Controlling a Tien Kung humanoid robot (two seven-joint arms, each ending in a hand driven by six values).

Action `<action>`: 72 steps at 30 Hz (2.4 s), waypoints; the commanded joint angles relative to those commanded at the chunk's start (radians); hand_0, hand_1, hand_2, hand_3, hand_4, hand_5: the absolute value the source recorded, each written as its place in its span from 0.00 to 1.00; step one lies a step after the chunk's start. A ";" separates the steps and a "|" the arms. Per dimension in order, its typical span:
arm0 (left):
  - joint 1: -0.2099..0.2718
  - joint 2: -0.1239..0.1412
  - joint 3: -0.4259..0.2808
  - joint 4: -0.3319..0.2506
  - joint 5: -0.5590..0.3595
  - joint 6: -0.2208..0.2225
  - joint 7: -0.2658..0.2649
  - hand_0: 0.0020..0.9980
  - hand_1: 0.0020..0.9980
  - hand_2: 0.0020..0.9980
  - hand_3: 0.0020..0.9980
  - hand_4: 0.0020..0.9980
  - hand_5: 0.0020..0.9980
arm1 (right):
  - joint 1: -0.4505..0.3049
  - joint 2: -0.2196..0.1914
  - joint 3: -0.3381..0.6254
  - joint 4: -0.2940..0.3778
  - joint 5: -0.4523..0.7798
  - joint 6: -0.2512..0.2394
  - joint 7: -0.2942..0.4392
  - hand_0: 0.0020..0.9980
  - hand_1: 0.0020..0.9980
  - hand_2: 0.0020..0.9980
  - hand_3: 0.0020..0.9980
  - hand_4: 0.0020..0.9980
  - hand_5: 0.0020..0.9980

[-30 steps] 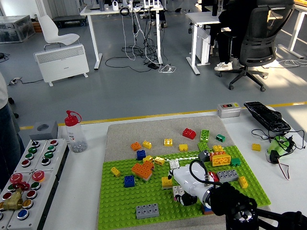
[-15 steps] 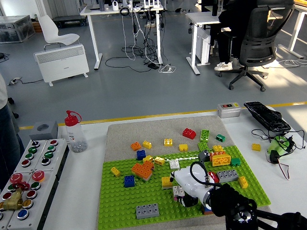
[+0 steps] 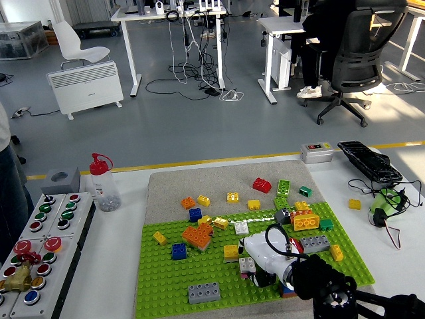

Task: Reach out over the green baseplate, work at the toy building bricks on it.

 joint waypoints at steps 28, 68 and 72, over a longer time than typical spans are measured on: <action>0.001 -0.001 0.003 0.000 0.002 -0.001 0.001 0.68 0.70 0.69 0.62 0.35 1.00 | -0.004 -0.001 -0.007 -0.017 0.014 -0.026 0.042 0.13 0.32 0.57 0.56 0.65 0.14; 0.000 0.004 -0.006 0.000 0.014 0.001 -0.002 0.69 0.70 0.68 0.62 0.35 1.00 | -0.126 -0.207 0.141 0.304 -0.008 -0.014 -0.013 0.12 0.32 0.55 0.53 0.55 0.09; 0.001 0.003 -0.007 0.000 0.016 0.002 -0.001 0.69 0.70 0.68 0.62 0.35 1.00 | -0.163 -0.241 0.156 0.343 -0.010 -0.012 -0.018 0.12 0.32 0.55 0.53 0.54 0.09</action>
